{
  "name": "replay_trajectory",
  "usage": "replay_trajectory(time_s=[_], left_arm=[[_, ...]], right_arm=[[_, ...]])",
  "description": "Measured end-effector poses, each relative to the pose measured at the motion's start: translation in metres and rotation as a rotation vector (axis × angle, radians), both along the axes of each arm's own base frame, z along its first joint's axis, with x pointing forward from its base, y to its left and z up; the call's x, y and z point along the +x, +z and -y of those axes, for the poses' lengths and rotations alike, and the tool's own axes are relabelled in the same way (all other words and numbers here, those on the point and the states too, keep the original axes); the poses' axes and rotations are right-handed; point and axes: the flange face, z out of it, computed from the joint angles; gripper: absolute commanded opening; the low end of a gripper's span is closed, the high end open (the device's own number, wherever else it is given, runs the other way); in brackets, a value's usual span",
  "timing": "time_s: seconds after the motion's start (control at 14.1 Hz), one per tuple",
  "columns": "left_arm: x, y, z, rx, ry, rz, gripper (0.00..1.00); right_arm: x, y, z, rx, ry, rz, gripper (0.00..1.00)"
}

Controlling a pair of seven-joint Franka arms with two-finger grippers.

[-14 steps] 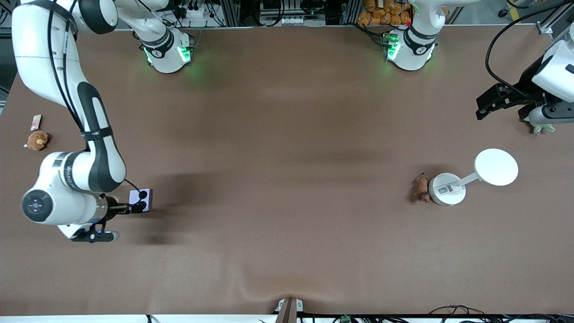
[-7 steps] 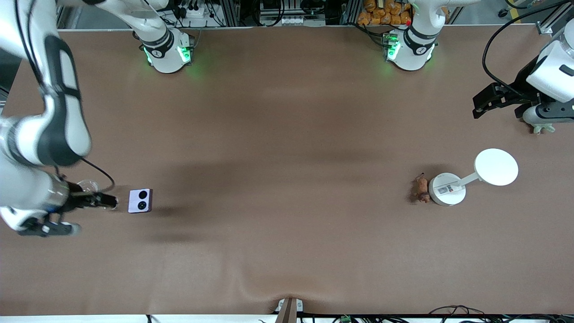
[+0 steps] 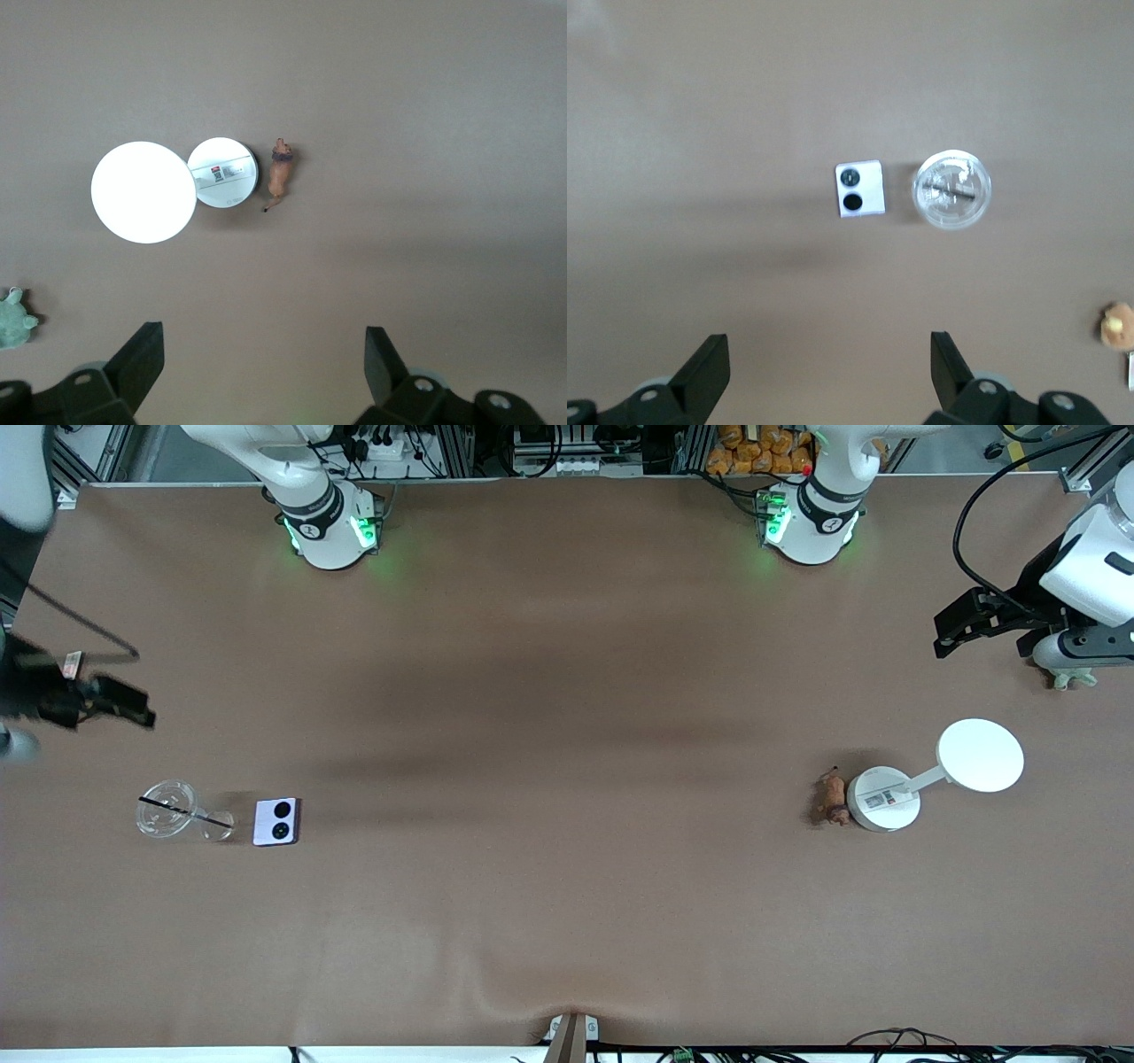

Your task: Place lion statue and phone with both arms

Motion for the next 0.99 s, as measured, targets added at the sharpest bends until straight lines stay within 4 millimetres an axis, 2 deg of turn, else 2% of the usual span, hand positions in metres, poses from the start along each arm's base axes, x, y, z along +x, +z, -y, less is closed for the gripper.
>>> replay_trajectory(time_s=[0.14,0.36,0.99], left_arm=[[0.000,0.000,-0.004,0.000,0.007,0.000,1.00],[0.001,-0.003,-0.006,0.001,0.010,-0.007,1.00],[0.001,-0.003,-0.005,0.000,0.010,-0.004,1.00]], right_arm=[[-0.030,0.013,0.003,0.002,-0.024,-0.011,1.00],[-0.054,0.026,0.009,0.004,-0.075,-0.027,1.00],[-0.055,0.025,0.011,0.004,-0.089,-0.024,1.00]])
